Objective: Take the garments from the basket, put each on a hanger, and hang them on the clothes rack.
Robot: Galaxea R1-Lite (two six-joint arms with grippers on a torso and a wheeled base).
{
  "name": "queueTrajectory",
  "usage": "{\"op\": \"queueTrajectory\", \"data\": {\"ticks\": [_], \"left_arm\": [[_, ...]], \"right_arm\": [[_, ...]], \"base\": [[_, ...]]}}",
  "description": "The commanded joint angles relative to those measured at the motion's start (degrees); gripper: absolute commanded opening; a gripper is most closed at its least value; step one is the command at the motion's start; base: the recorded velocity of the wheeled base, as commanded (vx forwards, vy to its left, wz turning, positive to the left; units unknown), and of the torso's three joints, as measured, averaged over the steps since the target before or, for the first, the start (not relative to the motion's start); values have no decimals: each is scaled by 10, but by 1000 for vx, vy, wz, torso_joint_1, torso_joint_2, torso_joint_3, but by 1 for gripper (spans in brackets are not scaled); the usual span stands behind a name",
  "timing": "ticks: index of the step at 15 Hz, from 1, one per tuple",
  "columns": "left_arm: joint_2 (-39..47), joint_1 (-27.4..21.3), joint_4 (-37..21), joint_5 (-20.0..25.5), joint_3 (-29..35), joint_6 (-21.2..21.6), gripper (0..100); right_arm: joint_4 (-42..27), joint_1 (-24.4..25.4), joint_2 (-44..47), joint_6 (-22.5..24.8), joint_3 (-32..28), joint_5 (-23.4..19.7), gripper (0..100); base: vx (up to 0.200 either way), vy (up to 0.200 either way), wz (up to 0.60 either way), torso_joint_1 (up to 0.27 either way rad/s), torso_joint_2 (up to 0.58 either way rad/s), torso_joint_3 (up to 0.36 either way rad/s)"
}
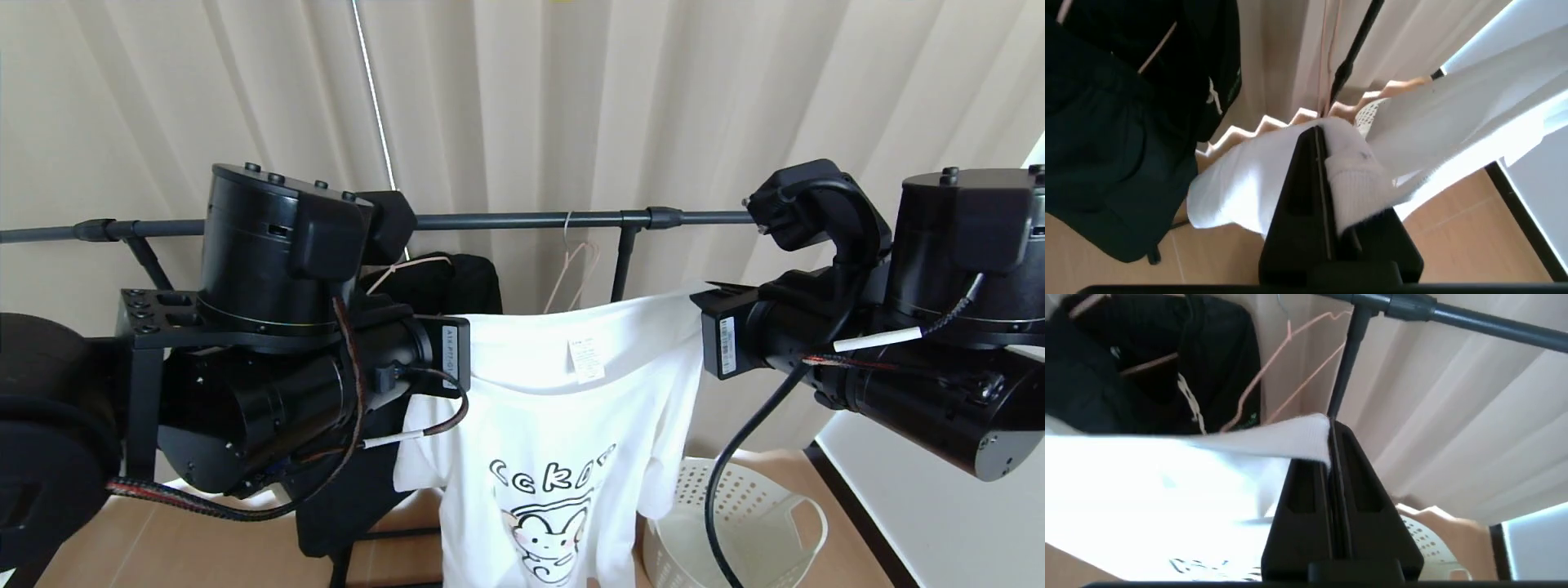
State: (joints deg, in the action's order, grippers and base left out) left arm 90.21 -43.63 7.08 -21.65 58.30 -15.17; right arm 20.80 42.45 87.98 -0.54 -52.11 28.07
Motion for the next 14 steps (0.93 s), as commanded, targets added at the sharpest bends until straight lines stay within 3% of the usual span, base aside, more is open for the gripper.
{"op": "queueTrajectory", "data": {"ticks": [1, 8, 11, 14], "left_arm": [[-14, 4, 3, -9, -2, 0, 0], [-9, 5, 4, -10, 3, 3, 0], [2, 14, 5, -9, 18, 8, 0], [64, 48, 16, -6, 95, 17, 0]], "right_arm": [[0, 6, -4, 0, 3, 1, 0], [0, 7, -11, 2, -1, 1, 0], [-10, 35, -38, 10, 1, 5, 0], [-76, 38, -87, 65, 11, 4, 0]], "base": [[0, 0, 0, 0, 0, 0], [0, 0, 0, 0, 0, 0], [0, 0, 0, 0, 0, 0], [0, 0, 0, 0, 0, 0]]}}
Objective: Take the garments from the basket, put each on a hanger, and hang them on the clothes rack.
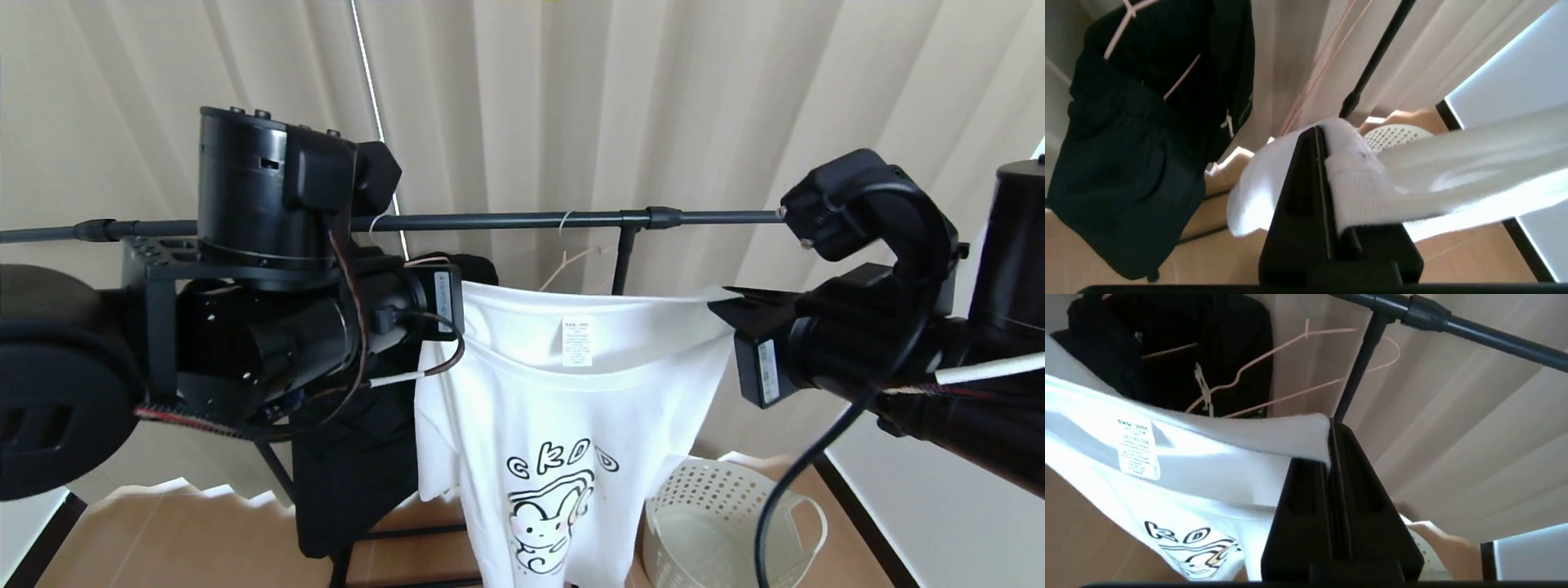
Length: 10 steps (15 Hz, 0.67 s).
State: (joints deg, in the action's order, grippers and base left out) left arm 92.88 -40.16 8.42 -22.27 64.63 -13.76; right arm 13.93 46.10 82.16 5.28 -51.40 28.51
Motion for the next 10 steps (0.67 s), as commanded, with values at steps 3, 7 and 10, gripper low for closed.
{"op": "queueTrajectory", "data": {"ticks": [3, 7, 10], "left_arm": [[92, 15, 4, 4, 112, 27, 0], [140, 13, 4, 14, 202, 49, 0], [140, 10, 6, 76, 213, 59, 0]], "right_arm": [[-77, 48, -52, 23, 14, -6, 0], [-72, 108, -48, 18, 30, -49, 0], [-63, 146, -27, -11, 31, -101, 0]], "base": [[0, 0, 0, 0, 0, 0], [0, 0, 0, 0, 0, 0], [0, 0, 0, 0, 0, 0]]}}
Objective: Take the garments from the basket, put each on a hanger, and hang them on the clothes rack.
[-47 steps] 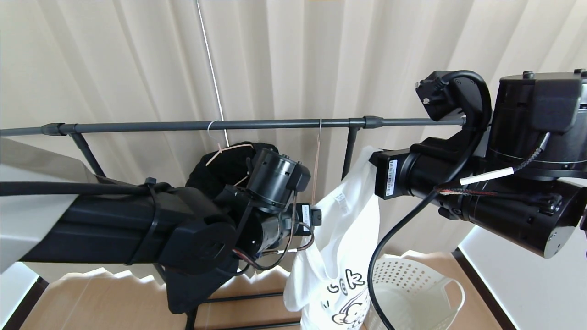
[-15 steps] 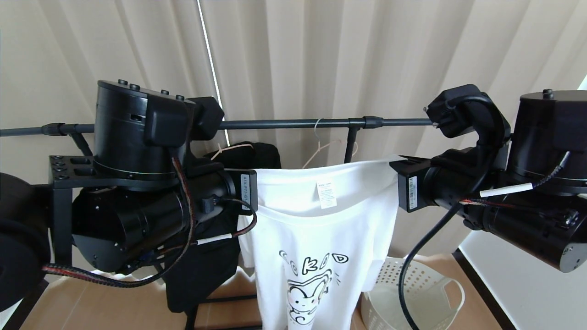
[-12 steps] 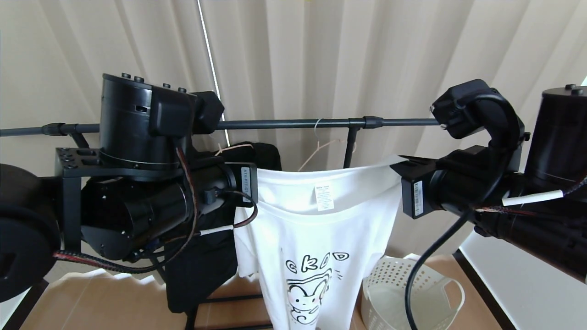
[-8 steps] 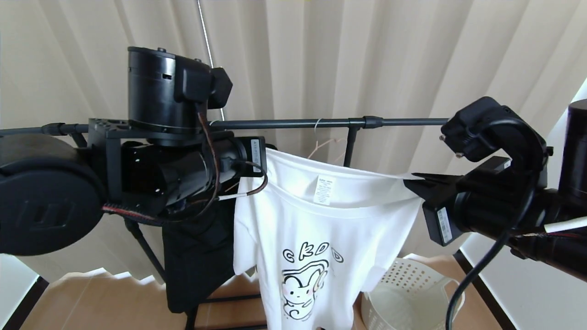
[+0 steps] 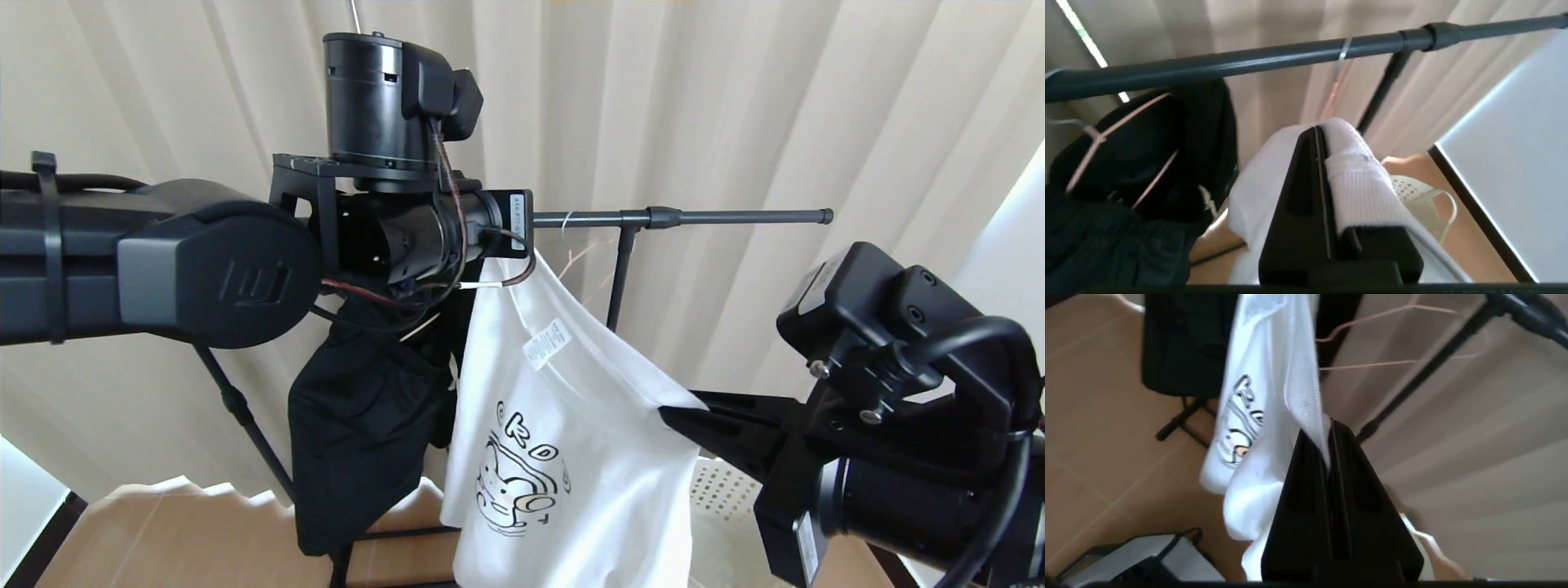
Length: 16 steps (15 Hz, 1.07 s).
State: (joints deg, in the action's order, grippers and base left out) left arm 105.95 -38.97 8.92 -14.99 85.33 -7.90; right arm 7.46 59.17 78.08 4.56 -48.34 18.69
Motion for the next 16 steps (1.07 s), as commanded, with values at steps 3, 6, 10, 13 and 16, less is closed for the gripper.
{"op": "queueTrajectory", "data": {"ticks": [3, 6, 10, 13, 16], "left_arm": [[9, -2, 41, 48, 4, 17, 0], [9, -8, 52, 59, 4, 21, 0], [-2, -8, 50, 56, 0, 19, 0], [-14, -7, 46, 53, -1, 19, 0], [-21, -5, 42, 52, -6, 19, 0]], "right_arm": [[58, 62, 69, -100, -13, -1, 0], [106, 68, 95, -114, -13, -2, 0], [105, 68, 90, -113, -15, 0, 0], [104, 67, 88, -113, -14, 4, 0], [96, 58, 79, -107, -11, 6, 0]], "base": [[0, 0, 0, 0, 0, 0], [0, 0, 0, 0, 0, 0], [0, 0, 0, 0, 0, 0], [0, 0, 0, 0, 0, 0], [0, 0, 0, 0, 0, 0]]}}
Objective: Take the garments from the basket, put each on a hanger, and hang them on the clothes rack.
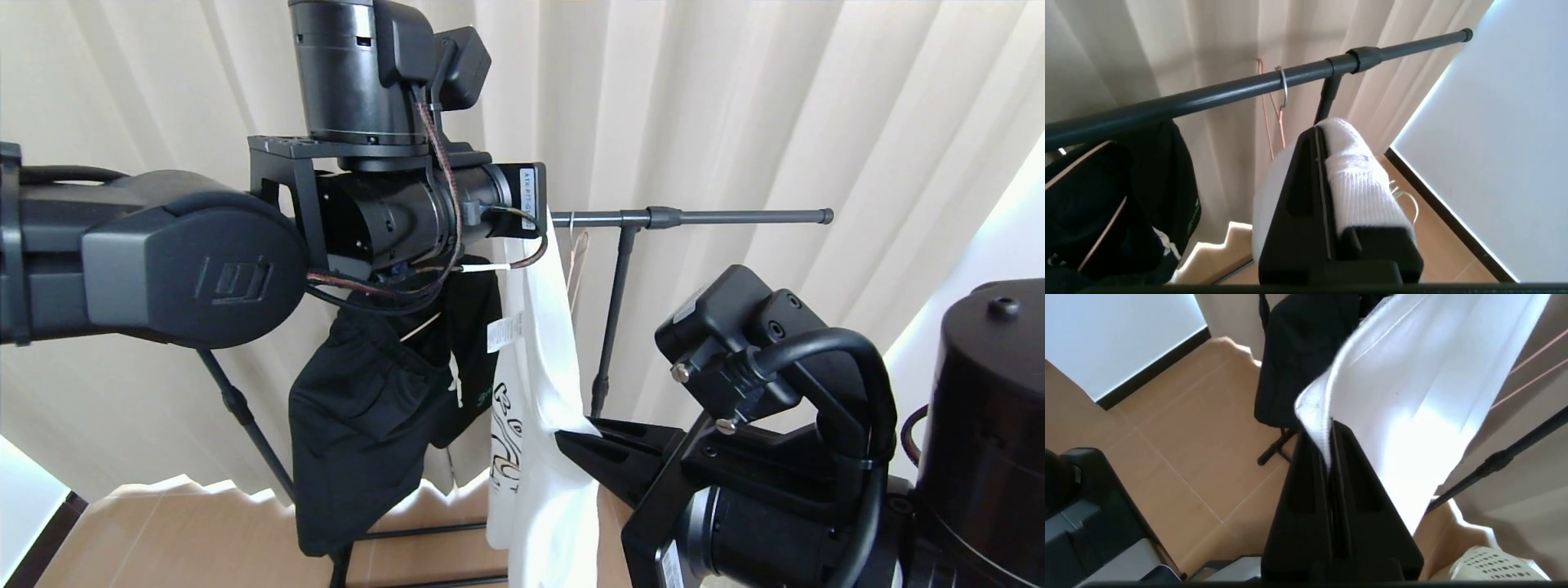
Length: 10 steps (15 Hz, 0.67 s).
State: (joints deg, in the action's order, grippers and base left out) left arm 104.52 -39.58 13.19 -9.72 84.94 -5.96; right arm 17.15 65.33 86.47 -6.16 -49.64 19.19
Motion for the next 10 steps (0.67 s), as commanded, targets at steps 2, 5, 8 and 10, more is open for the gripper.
{"op": "queueTrajectory", "data": {"ticks": [2, 5, 8, 10], "left_arm": [[-27, 2, -14, -2, -19, 0, 0], [-59, 5, -72, -18, -21, 0, 0], [-90, 5, -143, -25, -22, -1, 0], [-107, 2, -178, -54, -29, -2, 0]], "right_arm": [[-10, -35, -21, 45, 13, 1, 0], [-68, -87, -45, 112, 19, 1, 0], [-74, -137, -37, 132, 16, 1, 0], [-59, -171, -10, 130, 4, 7, 0]], "base": [[0, 0, 0, 0, 0, 0], [0, 0, 0, 0, 0, 0], [0, 0, 0, 0, 0, 0], [0, 0, 0, 0, 0, 0]]}}
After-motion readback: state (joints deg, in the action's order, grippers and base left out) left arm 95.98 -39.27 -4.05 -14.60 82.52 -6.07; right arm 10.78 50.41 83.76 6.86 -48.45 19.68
